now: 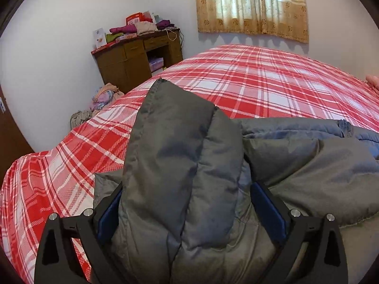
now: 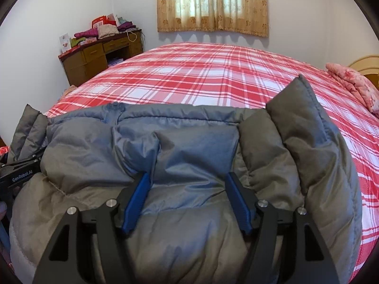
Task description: Fold large clothes
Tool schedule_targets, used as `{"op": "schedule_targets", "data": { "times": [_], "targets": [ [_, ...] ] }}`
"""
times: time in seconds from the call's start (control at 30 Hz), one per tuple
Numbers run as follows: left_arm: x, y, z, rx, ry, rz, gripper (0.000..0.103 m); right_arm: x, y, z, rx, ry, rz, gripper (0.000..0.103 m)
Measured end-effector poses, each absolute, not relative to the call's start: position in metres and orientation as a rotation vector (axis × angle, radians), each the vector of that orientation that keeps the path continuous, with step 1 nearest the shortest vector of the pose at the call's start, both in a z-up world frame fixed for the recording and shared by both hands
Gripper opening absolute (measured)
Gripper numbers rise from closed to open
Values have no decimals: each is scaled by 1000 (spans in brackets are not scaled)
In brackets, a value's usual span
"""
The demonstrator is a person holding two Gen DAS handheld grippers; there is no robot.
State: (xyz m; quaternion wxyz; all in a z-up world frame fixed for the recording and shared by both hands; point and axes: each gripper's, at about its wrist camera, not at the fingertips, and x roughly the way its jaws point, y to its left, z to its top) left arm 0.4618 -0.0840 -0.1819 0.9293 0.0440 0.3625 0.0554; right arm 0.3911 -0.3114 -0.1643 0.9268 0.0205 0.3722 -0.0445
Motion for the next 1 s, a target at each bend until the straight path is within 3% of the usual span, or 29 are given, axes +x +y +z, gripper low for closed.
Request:
{"op": "schedule_targets", "data": {
  "times": [1.0],
  "targets": [
    [471,-91,-190,150,791,170,102,413,-304,-179,-23,870,-113,74]
  ]
}}
